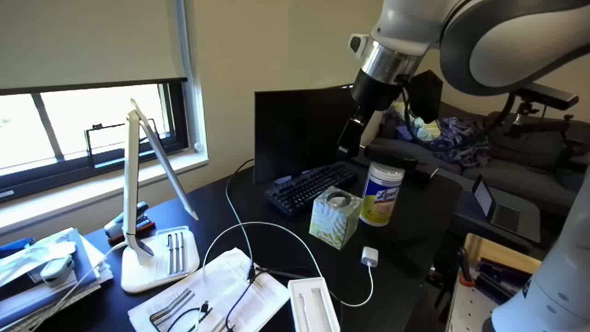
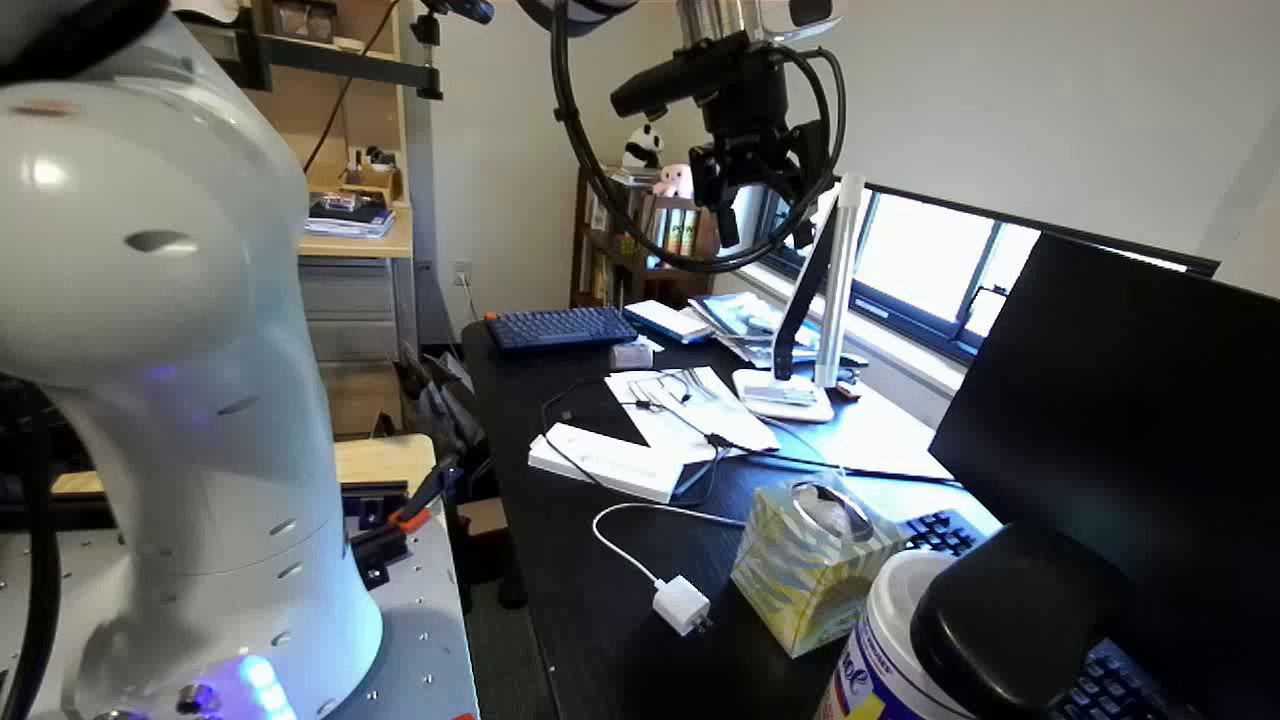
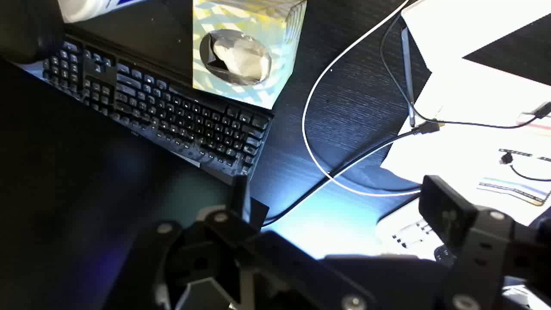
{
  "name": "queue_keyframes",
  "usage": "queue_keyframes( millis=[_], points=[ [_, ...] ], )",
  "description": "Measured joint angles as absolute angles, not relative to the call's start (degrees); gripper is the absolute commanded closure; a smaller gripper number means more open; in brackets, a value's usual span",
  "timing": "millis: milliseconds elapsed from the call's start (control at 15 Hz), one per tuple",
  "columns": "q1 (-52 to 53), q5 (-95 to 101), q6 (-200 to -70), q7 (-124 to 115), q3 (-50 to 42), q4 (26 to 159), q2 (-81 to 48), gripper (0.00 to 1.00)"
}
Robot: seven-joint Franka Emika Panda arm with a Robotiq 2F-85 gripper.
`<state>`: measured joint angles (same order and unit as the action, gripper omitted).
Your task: Pick the object and put it on the tissue box
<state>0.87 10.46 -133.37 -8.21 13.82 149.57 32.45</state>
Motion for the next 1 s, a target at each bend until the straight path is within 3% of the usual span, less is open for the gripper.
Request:
queue_keyframes(
  millis=[533, 1000],
  points=[
    [3.3, 10.1, -137.2, -8.2, 12.9, 148.9, 29.1, 0.0],
    [7.9, 3.9, -148.7, -8.4, 13.0, 142.7, 10.2, 0.0]
  ],
)
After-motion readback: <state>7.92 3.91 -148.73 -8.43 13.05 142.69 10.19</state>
